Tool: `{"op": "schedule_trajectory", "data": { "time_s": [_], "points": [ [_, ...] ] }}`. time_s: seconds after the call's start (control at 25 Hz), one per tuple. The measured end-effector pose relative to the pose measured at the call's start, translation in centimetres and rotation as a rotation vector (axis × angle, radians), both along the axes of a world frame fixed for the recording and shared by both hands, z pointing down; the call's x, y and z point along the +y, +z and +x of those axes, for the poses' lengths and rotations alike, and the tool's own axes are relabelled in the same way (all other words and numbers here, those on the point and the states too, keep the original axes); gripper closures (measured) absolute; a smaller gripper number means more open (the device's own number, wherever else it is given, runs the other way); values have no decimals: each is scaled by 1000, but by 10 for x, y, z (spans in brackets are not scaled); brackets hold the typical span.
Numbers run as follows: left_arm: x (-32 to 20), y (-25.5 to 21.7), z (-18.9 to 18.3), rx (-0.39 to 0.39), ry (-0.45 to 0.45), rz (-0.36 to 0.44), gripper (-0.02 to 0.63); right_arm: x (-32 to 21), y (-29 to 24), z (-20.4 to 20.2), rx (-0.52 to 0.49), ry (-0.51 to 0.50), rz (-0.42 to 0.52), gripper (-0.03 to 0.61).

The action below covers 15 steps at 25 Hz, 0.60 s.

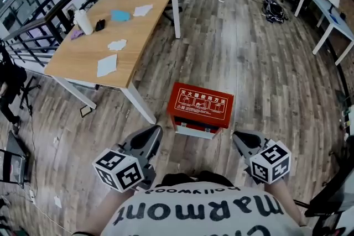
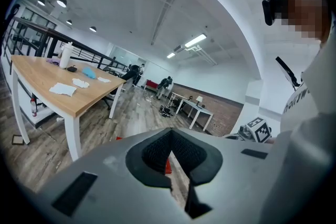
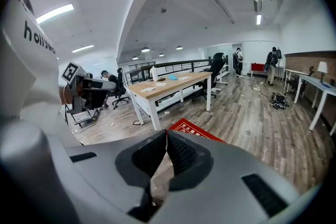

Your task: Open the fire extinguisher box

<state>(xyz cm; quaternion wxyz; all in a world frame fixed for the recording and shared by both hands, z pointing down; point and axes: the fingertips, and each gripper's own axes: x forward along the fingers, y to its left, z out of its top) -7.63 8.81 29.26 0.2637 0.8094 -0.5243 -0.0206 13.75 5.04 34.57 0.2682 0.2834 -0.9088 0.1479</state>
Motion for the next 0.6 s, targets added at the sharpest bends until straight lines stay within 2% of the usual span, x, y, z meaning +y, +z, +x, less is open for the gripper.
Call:
{"op": "schedule_trajectory", "data": {
  "time_s": [0.2, 0.36, 0.6],
  "points": [
    [-1, 6, -4, -28, 8, -20, 607, -5, 9, -5, 0, 0, -28, 568],
    [-7, 15, -7, -8, 6, -52, 607, -12, 17, -10, 4, 2, -52, 569],
    [-35, 30, -11, 2, 49, -97, 607, -32, 27, -19, 7, 28, -82, 569]
  ]
}}
